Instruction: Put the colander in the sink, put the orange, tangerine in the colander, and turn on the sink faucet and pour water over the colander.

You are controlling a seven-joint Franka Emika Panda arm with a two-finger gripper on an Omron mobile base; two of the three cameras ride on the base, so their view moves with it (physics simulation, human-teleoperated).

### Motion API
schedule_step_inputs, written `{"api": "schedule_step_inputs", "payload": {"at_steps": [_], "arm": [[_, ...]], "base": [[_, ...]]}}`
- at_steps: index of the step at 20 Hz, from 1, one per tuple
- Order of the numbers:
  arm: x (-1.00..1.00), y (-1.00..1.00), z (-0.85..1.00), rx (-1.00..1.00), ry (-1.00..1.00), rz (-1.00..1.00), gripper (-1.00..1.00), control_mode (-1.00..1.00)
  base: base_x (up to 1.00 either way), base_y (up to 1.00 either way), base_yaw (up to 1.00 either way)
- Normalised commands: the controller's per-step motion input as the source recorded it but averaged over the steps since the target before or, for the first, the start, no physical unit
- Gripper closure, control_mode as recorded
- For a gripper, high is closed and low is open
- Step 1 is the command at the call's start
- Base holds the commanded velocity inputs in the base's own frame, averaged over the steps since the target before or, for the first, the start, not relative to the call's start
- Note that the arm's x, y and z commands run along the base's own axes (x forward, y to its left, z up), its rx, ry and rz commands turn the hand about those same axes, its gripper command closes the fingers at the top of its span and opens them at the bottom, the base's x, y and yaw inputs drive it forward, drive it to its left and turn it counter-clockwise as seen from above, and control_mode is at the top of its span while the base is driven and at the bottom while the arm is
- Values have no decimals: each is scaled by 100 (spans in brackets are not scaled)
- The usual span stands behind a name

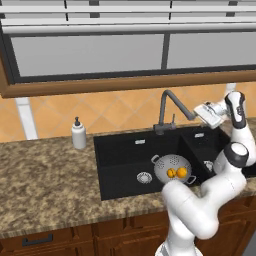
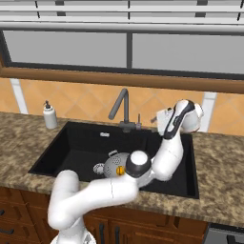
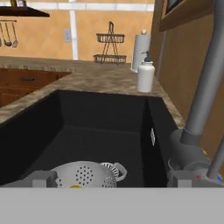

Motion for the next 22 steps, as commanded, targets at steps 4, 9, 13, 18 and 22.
{"api": "schedule_step_inputs", "payload": {"at_steps": [4,9,13,18,22], "arm": [[-25,42,-96,0,-9,-57,-100,-100],[11,44,-49,1,-6,-86,-100,-100],[25,11,34,0,14,-80,-100,-100],[0,0,1,0,0,3,-100,-100],[0,2,5,16,-2,39,-100,-100]], "base": [[0,0,0],[0,0,0],[0,0,0],[0,0,0],[0,0,0]]}}
